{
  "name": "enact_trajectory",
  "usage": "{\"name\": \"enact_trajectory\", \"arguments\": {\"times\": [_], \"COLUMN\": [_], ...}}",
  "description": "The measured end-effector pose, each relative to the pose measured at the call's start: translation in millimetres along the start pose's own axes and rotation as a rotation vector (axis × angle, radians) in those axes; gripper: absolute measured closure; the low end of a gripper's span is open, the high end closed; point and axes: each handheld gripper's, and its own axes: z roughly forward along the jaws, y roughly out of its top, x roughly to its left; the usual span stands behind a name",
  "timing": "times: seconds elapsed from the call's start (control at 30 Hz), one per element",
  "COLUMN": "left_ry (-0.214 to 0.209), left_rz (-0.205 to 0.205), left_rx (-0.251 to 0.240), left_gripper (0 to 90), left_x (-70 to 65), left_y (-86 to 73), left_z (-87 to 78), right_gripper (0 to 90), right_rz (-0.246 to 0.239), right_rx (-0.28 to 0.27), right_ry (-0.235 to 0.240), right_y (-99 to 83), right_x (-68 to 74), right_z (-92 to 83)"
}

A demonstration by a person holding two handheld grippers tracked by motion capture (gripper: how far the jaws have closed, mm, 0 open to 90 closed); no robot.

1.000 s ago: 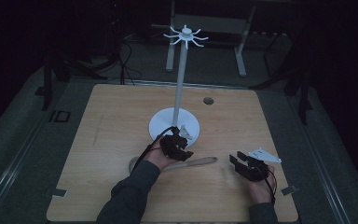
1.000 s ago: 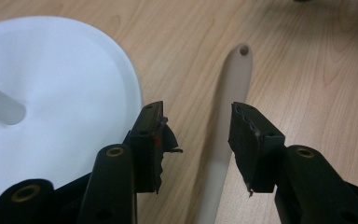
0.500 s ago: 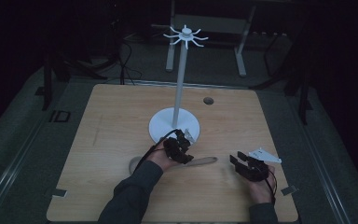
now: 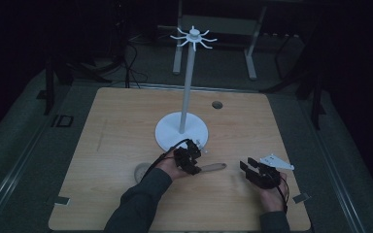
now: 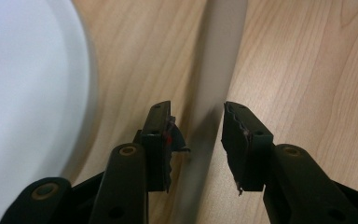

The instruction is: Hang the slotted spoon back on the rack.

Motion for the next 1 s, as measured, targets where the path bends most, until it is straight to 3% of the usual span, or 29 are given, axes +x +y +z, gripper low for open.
{"name": "enact_trajectory", "arguments": {"times": [0.37, 0.57, 0.73, 1.0], "left_ry": [-0.010, 0.010, 0.045, 0.049], "left_rz": [0.012, 0.020, -0.025, -0.041], "left_rx": [0.058, 0.071, 0.081, 0.115], "left_gripper": [68.5, 71.4, 73.1, 70.5], "left_x": [-1.1, -0.2, 6.8, 7.4], "left_y": [-1.0, -1.3, -2.4, 5.0], "left_z": [7.4, 4.5, 2.3, 6.8], "right_gripper": [57.7, 57.7, 57.6, 57.6], "right_rz": [0.004, 0.006, 0.005, 0.005], "right_rx": [0.002, 0.004, 0.004, 0.008], "right_ry": [0.000, 0.001, 0.000, 0.001], "right_y": [-1.3, -2.2, -2.7, -2.8], "right_x": [0.0, -0.1, -0.5, 0.6], "right_z": [0.9, 1.2, 1.0, 1.7]}}
